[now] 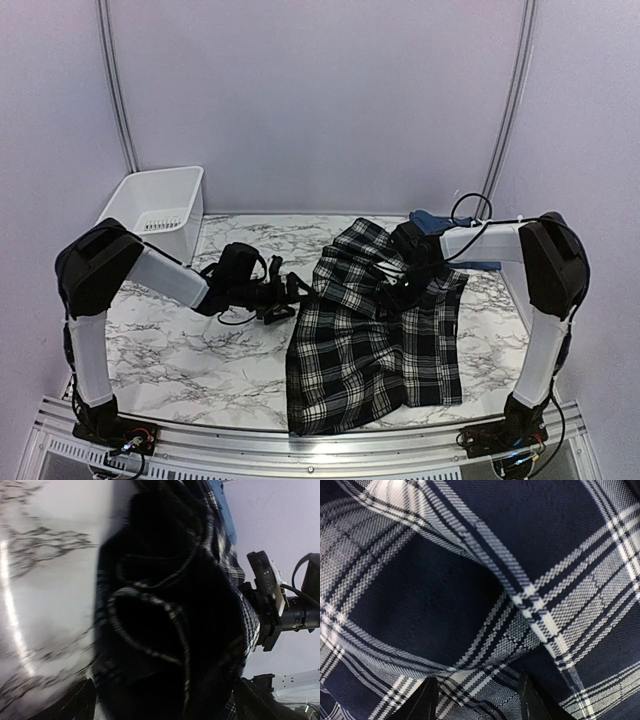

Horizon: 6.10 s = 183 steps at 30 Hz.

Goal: Fold and stack the mixed laundry pile
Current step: Smooth out the flattened skirt at the center of the board, then fold the flattened skirt at the center of the board.

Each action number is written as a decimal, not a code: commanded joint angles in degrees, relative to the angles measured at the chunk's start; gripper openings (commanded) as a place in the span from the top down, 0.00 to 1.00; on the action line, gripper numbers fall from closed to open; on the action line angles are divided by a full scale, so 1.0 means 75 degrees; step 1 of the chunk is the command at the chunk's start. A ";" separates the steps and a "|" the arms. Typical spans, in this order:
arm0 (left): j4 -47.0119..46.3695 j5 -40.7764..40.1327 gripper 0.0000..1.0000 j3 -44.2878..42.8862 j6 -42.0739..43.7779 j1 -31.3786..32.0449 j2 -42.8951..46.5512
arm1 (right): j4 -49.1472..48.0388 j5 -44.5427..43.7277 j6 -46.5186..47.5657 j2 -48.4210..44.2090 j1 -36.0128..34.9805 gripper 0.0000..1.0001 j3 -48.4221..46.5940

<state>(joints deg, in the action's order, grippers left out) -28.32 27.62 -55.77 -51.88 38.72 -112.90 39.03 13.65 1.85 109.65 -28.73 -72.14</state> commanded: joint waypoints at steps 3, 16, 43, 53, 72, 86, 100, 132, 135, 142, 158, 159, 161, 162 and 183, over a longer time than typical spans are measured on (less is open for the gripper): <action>-0.2557 0.1182 0.01 -0.1577 -0.1420 0.0605 -0.1909 | -0.0424 -0.0065 -0.0101 0.1028 0.0052 0.46 0.0752; 0.0181 -0.0358 0.04 -0.2578 0.3158 0.1450 0.1529 | -0.0848 -0.0285 0.0466 0.1209 0.0173 0.47 0.1180; 0.6100 -0.4120 0.22 -0.5605 0.6175 0.1483 -0.1144 | 0.0023 -0.0065 -0.0988 -0.1104 0.0281 0.41 0.0207; 0.7290 -0.3245 0.44 -0.7830 0.6166 0.1787 -0.3515 | -0.0286 -0.0652 -0.1949 -0.1284 0.1100 0.44 0.1371; 0.6277 -0.2995 0.55 -0.1688 0.4623 -0.0310 0.0038 | -0.0078 -0.0040 -0.1070 0.3089 -0.0186 0.44 -0.3951; 0.6746 -0.2471 0.27 -0.2747 0.5891 -0.0052 0.1172 | -0.1538 0.2014 -0.0996 0.0012 -0.0387 0.45 -0.0853; 0.7158 -0.4139 0.01 -0.1427 0.5810 0.3471 0.1807 | -0.1703 0.1995 -0.0884 -0.0204 -0.0530 0.47 0.1251; 0.6813 -0.5052 0.18 -0.0604 0.6655 0.2982 0.3437 | -0.1430 0.3464 -0.1310 -0.1750 -0.0723 0.46 0.1041; 0.6753 -0.4760 0.45 -0.0448 0.6986 0.3127 0.2817 | -0.1620 0.3604 -0.1374 -0.1484 -0.0961 0.47 0.1101; 0.6857 -0.5891 0.74 0.0701 0.7976 0.3585 0.2855 | -0.1792 0.3786 -0.1424 -0.1120 -0.1109 0.49 0.2182; 0.6805 -0.6721 0.01 0.0023 0.7176 0.5720 0.3194 | -0.1638 0.3472 -0.1398 -0.1153 -0.1005 0.49 0.0385; 0.6781 -0.6886 0.01 -0.0122 0.7130 0.5763 0.2878 | -0.1663 0.3437 -0.1424 -0.0926 -0.0997 0.49 0.0103; 0.6645 -0.7242 0.01 -0.0377 0.7036 0.5793 0.2347 | -0.1836 0.3408 -0.1481 -0.0544 -0.0995 0.49 -0.0318; 0.6564 -0.7419 0.01 -0.0446 0.7029 0.5791 0.2152 | -0.1922 0.3410 -0.1517 -0.0352 -0.0993 0.49 -0.0517; 0.7571 -0.6410 1.00 -0.1293 0.8106 0.5002 0.2312 | -0.2114 0.4056 -0.0763 0.1600 -0.2144 0.51 -0.0421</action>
<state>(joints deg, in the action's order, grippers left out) 21.41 -27.99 -61.93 8.54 76.05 -102.00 20.08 43.18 -5.98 120.31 -40.40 -77.32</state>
